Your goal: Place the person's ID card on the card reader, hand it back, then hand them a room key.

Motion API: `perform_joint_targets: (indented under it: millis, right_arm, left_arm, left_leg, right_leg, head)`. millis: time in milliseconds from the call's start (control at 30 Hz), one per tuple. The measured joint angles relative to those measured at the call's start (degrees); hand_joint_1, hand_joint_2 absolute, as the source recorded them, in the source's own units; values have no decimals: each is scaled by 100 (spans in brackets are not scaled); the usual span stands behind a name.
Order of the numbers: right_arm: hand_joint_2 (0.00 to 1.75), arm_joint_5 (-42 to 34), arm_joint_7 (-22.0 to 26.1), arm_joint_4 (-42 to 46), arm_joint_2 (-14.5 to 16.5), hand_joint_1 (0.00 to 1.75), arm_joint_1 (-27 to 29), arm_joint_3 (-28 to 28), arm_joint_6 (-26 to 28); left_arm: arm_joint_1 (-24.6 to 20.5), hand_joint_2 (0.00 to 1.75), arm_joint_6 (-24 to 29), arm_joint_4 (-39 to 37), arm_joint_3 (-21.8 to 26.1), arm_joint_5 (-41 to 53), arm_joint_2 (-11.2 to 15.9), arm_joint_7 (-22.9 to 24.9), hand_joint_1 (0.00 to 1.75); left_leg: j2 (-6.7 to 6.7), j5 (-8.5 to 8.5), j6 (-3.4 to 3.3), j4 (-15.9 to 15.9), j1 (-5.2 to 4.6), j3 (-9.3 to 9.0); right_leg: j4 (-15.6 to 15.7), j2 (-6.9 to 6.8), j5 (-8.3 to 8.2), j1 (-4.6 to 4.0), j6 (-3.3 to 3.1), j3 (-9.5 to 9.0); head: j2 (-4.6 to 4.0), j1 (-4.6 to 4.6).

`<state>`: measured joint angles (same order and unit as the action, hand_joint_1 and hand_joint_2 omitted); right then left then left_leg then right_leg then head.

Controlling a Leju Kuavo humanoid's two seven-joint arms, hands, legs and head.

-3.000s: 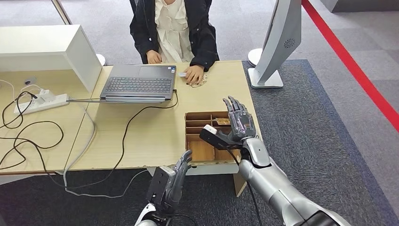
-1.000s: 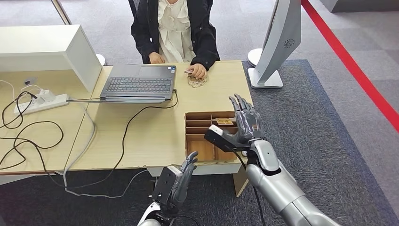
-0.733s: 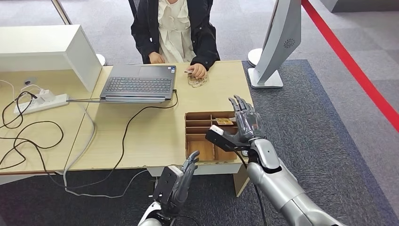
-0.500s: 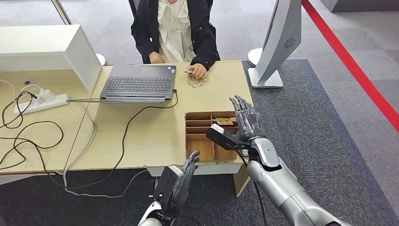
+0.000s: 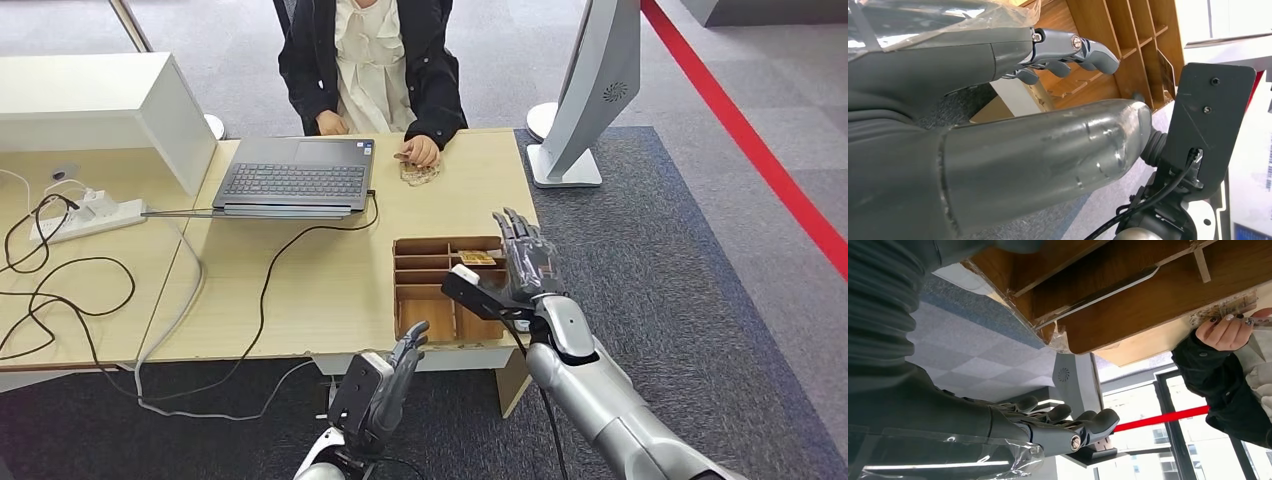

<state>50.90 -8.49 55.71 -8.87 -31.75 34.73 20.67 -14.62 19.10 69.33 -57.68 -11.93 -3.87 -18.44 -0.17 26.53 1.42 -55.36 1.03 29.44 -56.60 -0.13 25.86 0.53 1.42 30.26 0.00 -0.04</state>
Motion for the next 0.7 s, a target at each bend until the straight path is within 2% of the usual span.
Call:
perform_joint_targets:
  millis: [133, 700]
  right_arm:
    - [175, 2, -47, 0, 0, 0, 6, 0, -3]
    - [175, 24, -65, -7, 7, 0, 7, -2, 15]
  left_arm:
    - [-2, 0, -15, 0, 1, 36, -3, 35, 0]
    - [-10, 0, -109, -28, 0, 89, -23, 60, 0]
  left_leg:
    - [0, 0, 0, 0, 0, 0]
    - [0, 0, 0, 0, 0, 1]
  right_leg:
    - [0, 0, 0, 0, 0, 0]
    - [0, 0, 0, 0, 0, 1]
  head:
    - [0, -1]
    - [0, -1]
